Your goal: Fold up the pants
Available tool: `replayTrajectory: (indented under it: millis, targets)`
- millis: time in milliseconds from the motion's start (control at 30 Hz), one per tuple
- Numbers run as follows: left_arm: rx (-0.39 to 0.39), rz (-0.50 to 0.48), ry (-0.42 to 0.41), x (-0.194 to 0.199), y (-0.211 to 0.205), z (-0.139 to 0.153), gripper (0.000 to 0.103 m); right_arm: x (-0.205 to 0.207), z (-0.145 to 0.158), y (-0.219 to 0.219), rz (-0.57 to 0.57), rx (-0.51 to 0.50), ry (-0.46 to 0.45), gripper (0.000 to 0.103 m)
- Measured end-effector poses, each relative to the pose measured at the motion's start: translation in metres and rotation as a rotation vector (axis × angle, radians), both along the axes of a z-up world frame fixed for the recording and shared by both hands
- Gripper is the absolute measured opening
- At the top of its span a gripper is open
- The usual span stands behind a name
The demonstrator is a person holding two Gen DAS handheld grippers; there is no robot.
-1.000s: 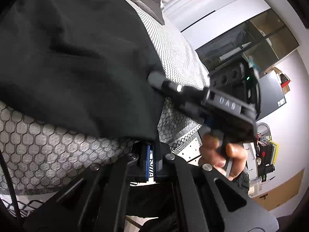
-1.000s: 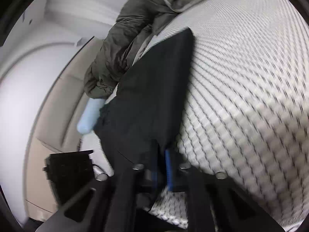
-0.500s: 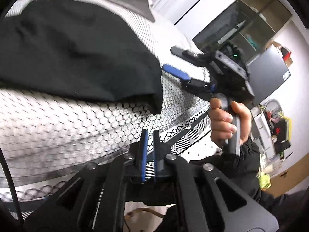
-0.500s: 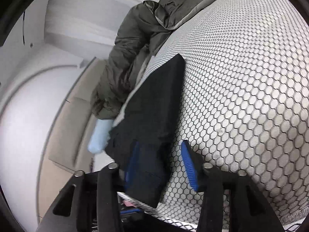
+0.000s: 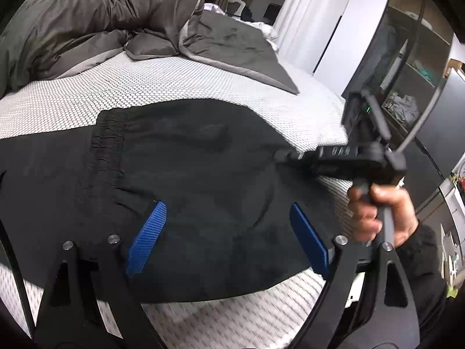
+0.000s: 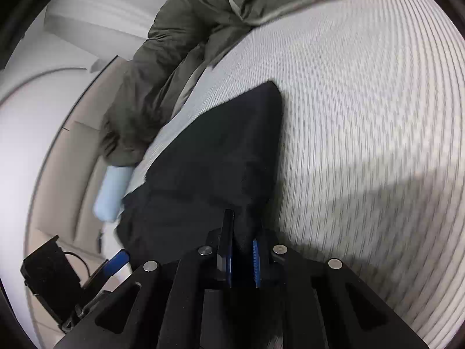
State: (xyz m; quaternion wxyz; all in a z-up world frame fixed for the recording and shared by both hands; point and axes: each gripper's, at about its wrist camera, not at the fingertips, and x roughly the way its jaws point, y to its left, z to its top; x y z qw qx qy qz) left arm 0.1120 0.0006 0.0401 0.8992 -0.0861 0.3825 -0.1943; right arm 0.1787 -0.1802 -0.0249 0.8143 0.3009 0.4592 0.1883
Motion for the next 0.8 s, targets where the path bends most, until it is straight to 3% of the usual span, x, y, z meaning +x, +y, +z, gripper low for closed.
replayTrajectory:
  millis: [67, 200, 233, 400, 467, 600, 800]
  targets:
    - [-0.005, 0.013, 0.018, 0.013, 0.002, -0.012, 0.085, 0.012, 0.0, -0.015, -0.032, -0.007, -0.006, 0.011]
    - [-0.023, 0.03, 0.04, 0.023, 0.012, -0.029, 0.085, 0.027, -0.011, -0.046, -0.121, 0.085, 0.079, 0.047]
    - [-0.018, 0.022, 0.031, 0.021, 0.012, -0.028, 0.085, 0.018, -0.01, -0.052, -0.112, 0.114, 0.074, 0.048]
    - [0.068, -0.039, -0.011, 0.022, -0.011, -0.032, 0.085, -0.033, -0.011, -0.043, -0.017, 0.054, 0.072, 0.049]
    - [0.105, -0.059, -0.01, 0.02, -0.018, -0.038, 0.085, -0.051, -0.014, -0.035, 0.049, -0.003, 0.073, 0.049]
    - [0.139, -0.065, 0.013, 0.012, -0.021, -0.048, 0.085, -0.091, -0.011, -0.02, 0.133, -0.196, -0.007, 0.049]
    - [0.128, -0.071, -0.037, -0.002, -0.014, -0.04, 0.085, -0.107, 0.011, -0.038, 0.06, -0.109, -0.071, 0.051]
